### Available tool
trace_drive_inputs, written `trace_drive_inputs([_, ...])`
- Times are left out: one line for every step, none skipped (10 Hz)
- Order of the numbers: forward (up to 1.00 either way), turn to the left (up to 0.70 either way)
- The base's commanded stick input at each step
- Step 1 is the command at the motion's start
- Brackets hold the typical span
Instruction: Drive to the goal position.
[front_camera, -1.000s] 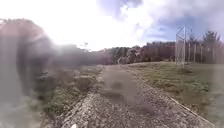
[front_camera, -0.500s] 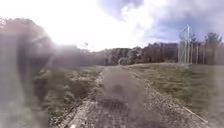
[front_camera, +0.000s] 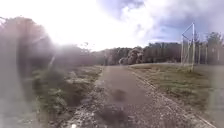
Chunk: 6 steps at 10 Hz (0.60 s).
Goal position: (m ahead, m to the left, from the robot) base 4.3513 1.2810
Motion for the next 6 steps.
trace_drive_inputs([0.7, 0.0])
trace_drive_inputs([0.7, 0.0])
trace_drive_inputs([0.7, 0.0])
trace_drive_inputs([0.7, 0.0])
trace_drive_inputs([0.7, 0.0])
trace_drive_inputs([0.7, 0.0])
